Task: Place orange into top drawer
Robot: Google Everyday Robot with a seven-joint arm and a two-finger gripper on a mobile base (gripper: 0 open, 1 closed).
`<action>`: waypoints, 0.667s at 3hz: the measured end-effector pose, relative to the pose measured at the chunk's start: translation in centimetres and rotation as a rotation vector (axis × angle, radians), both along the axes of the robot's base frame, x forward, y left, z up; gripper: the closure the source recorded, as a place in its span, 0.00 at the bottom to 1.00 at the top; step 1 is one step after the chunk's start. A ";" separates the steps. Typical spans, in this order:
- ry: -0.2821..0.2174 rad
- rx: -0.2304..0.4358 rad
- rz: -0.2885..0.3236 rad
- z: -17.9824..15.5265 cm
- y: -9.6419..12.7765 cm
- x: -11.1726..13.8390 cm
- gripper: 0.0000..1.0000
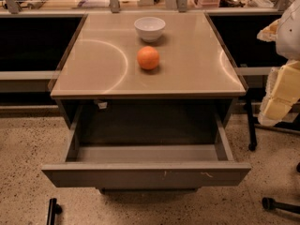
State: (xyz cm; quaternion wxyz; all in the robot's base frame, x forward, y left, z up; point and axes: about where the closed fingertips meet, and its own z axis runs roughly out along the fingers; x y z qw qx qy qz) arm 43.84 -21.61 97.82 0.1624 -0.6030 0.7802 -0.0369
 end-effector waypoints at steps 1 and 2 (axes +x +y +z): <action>0.000 0.000 0.000 0.0 0.0 0.0 0.00; -0.019 0.032 0.009 -0.2 0.2 1.8 0.00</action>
Offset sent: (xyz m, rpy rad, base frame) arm 0.0417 0.0030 -0.0085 0.0769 -0.0252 0.0209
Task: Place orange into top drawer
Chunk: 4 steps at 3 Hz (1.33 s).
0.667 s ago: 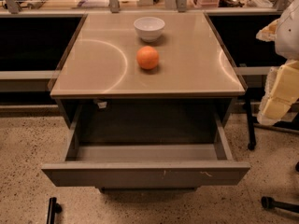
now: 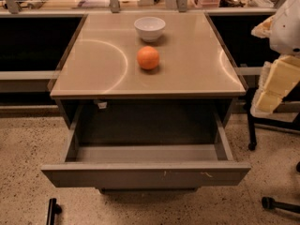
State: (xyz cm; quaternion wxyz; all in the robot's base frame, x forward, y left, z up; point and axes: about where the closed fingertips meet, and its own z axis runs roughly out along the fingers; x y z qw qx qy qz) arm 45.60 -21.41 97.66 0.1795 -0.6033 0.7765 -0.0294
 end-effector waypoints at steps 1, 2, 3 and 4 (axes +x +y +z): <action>0.002 0.075 0.026 -0.7 0.1 3.7 0.00; 0.009 0.150 0.072 -1.2 0.9 9.0 0.00; -0.018 0.162 0.069 -0.5 0.9 10.0 0.00; -0.033 0.174 0.061 -0.9 0.9 10.3 0.00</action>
Offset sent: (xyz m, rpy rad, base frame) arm 0.1524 0.0204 -0.0148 0.2383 0.0206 0.1325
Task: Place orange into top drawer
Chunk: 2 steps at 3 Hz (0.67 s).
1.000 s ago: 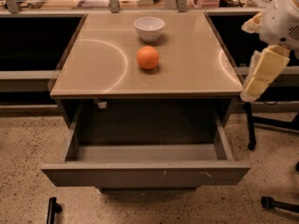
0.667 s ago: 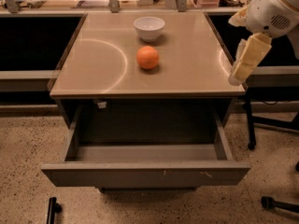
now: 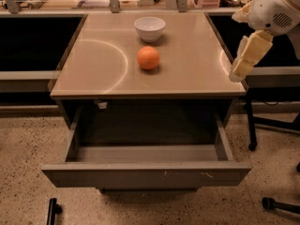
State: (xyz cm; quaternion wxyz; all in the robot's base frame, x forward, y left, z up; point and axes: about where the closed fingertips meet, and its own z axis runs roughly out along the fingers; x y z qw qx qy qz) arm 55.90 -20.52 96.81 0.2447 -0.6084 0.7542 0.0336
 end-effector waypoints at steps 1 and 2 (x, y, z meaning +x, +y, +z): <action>-0.075 0.114 0.018 -0.4 -0.2 2.9 0.00; -0.123 0.273 0.071 -1.5 0.9 7.5 0.00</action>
Offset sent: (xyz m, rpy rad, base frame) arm 0.1394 0.0104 -0.0117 0.4823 -0.2044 0.1328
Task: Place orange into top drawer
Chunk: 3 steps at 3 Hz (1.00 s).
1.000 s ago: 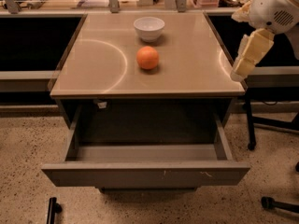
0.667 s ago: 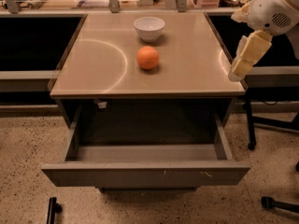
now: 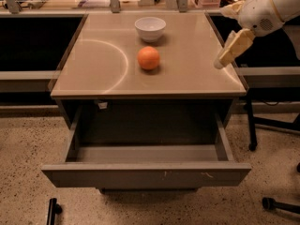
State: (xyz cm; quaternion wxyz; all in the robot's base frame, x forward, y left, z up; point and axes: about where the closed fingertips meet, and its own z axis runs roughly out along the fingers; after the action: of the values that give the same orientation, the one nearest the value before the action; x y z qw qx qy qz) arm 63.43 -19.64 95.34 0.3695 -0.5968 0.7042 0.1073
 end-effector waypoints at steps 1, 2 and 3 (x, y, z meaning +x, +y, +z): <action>-0.004 0.125 0.051 -1.4 2.2 4.5 0.00; 0.034 0.180 0.119 -3.2 5.4 7.2 0.00; 0.024 0.187 0.122 -3.1 5.5 7.8 0.00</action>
Offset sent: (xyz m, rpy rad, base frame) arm 0.1163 0.0801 -0.0397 0.2402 0.0826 0.2074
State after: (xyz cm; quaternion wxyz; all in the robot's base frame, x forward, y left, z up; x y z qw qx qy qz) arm 71.18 -14.17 92.27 0.4078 -0.6001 0.6580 0.2018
